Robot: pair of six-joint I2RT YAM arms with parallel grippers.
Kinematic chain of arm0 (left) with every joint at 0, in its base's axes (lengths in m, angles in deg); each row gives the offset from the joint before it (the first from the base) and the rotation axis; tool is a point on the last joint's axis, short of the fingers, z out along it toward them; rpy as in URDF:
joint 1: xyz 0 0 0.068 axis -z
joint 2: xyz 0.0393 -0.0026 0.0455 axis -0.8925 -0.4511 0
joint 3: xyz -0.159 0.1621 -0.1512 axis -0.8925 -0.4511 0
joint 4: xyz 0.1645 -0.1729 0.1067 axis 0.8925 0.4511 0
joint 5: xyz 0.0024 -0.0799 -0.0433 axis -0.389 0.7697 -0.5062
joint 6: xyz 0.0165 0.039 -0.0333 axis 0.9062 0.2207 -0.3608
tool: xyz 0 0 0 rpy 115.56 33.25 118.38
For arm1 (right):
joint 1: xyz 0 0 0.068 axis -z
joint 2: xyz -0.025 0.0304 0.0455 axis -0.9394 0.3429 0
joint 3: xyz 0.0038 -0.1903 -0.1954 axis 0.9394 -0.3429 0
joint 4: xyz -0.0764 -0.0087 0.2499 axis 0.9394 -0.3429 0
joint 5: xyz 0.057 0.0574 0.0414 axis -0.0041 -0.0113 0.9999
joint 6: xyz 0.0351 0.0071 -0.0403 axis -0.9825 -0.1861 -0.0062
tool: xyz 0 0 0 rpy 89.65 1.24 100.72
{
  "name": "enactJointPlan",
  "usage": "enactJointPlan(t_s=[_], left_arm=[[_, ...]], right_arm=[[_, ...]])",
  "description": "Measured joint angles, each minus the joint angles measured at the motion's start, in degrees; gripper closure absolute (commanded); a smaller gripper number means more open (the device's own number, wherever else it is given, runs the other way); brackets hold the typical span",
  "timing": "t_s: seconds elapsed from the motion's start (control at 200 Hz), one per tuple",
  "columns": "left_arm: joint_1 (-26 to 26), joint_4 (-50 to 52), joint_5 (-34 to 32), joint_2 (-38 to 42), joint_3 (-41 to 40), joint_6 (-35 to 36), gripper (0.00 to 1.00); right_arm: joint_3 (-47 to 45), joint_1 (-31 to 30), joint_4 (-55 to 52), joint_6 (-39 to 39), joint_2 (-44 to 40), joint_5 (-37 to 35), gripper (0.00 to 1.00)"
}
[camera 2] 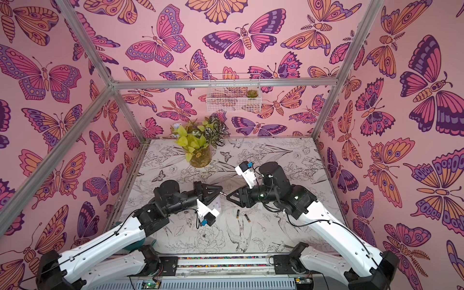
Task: Insert the battery into the alarm
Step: Pick up the battery at the center of the board.
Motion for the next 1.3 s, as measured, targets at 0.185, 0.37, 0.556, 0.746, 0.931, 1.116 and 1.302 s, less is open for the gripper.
enactJointPlan(t_s=[0.185, 0.37, 0.556, 0.746, 0.931, 1.116, 1.302], left_arm=[[0.0, -0.4, 1.1, 0.4, -0.1, 0.7, 1.0], [0.0, -0.6, 1.5, 0.4, -0.1, 1.4, 1.0], [0.0, -0.7, 1.5, 0.4, -0.1, 1.7, 1.0], [-0.2, -0.6, 1.5, 0.4, -0.2, 1.8, 0.99], [-0.3, -1.8, 1.6, 0.4, -0.9, -2.5, 0.36], [-0.2, -11.3, 1.2, 0.4, -6.7, -16.8, 0.0], [0.5, -21.9, -2.2, 0.9, -15.1, -37.6, 0.0]], right_arm=[[0.5, -1.1, 0.5, 0.6, 1.4, 0.5, 0.64], [0.9, -2.3, 1.3, 0.6, 2.2, 0.7, 0.75], [1.2, -2.6, 1.7, 0.6, 2.4, 0.8, 0.86], [1.2, -2.7, 2.1, 0.6, 2.9, 0.9, 0.93], [1.2, -2.7, 2.1, 0.6, 2.9, -0.4, 0.96], [0.9, -2.7, 2.0, 0.4, 2.9, -6.7, 0.98], [-2.2, -2.7, 1.7, -0.5, 2.9, -13.1, 1.0]])
